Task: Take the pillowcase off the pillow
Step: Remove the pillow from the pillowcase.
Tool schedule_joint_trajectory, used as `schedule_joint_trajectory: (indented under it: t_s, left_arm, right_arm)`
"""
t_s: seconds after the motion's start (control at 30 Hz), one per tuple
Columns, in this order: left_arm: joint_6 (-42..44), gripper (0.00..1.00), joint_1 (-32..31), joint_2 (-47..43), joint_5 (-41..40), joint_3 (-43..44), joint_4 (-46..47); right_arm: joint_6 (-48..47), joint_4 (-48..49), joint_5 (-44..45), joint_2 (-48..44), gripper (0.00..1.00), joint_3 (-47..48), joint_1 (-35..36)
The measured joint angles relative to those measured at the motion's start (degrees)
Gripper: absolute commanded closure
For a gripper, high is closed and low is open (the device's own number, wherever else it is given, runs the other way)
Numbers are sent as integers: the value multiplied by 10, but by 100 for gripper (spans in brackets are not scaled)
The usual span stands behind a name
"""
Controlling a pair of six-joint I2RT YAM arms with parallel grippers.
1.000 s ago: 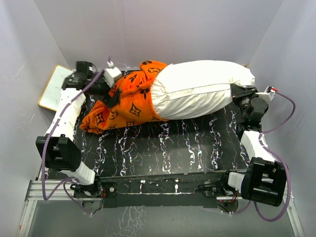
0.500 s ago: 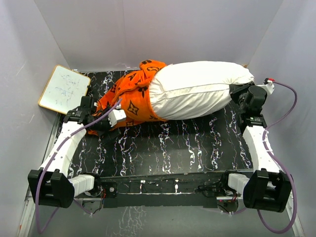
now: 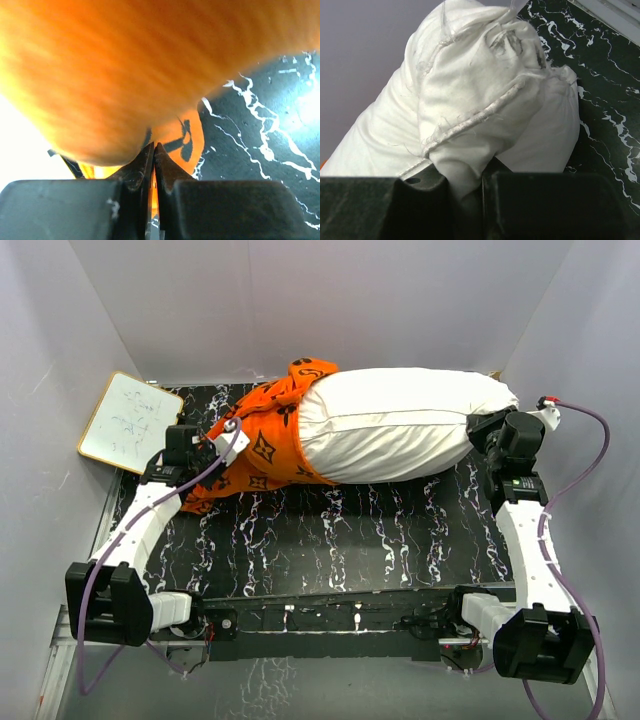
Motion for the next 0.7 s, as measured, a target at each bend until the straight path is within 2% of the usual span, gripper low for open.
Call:
schedule_joint_trajectory:
  t_s: [0.17, 0.2, 0.27, 0.3, 0.4, 0.5, 0.7]
  left_arm:
    - [-32, 100, 0, 4, 9, 57, -12]
    - [-38, 94, 0, 0, 16, 72, -22]
    - [-51, 17, 0, -10, 29, 106, -46]
    - [-54, 5, 0, -16, 35, 122, -57]
    - [-72, 3, 0, -35, 49, 135, -73]
    - [-97, 3, 0, -36, 50, 111, -71]
    - [-151, 3, 0, 79, 47, 92, -39]
  right_arm:
    - [-6, -52, 1, -5, 92, 34, 1]
    - [-9, -67, 2, -6, 92, 48, 1]
    - [-17, -92, 6, -12, 92, 74, 3]
    - [-20, -104, 8, -16, 92, 86, 5]
    - [-28, -120, 13, -25, 92, 107, 6]
    - [-32, -131, 19, -29, 92, 109, 5]
    - [-36, -135, 23, -29, 92, 106, 5]
